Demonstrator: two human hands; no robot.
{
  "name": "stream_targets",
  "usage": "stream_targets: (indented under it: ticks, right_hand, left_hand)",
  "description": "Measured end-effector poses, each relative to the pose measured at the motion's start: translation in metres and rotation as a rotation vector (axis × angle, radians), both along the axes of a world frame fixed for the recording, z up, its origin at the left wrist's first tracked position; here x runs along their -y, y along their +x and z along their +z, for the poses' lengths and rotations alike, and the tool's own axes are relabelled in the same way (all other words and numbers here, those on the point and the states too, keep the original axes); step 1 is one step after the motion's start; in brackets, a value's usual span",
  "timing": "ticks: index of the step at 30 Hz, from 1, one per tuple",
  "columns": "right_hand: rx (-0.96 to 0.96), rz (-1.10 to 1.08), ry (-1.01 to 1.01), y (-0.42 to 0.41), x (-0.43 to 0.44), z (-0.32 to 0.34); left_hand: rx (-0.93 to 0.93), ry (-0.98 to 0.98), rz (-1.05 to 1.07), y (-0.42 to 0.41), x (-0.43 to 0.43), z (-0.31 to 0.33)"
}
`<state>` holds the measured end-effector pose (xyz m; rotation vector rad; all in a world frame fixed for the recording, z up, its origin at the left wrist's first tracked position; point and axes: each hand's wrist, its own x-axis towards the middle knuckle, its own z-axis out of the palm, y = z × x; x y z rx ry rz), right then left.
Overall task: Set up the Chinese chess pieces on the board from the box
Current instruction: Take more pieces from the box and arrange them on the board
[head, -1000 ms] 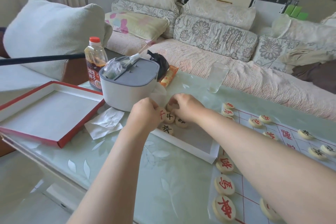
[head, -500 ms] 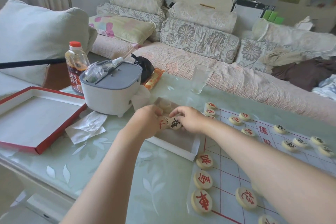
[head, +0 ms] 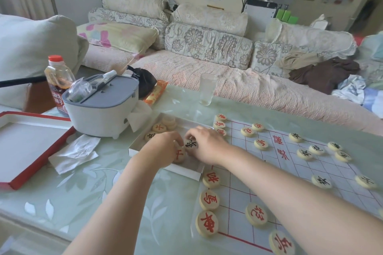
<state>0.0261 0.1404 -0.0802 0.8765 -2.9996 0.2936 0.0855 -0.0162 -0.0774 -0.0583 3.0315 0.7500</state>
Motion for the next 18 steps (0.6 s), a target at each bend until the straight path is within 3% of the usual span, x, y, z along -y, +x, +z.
stream_targets:
  ticks: [11, 18]
  right_hand:
    - [-0.006, -0.103, -0.209, 0.021, -0.085, 0.027]
    - [0.196, -0.161, -0.065, 0.046, -0.132, 0.020]
  left_hand:
    - [0.114, -0.173, -0.051, -0.004, -0.040, 0.002]
    - [0.016, -0.137, 0.023, -0.006, -0.057, 0.012]
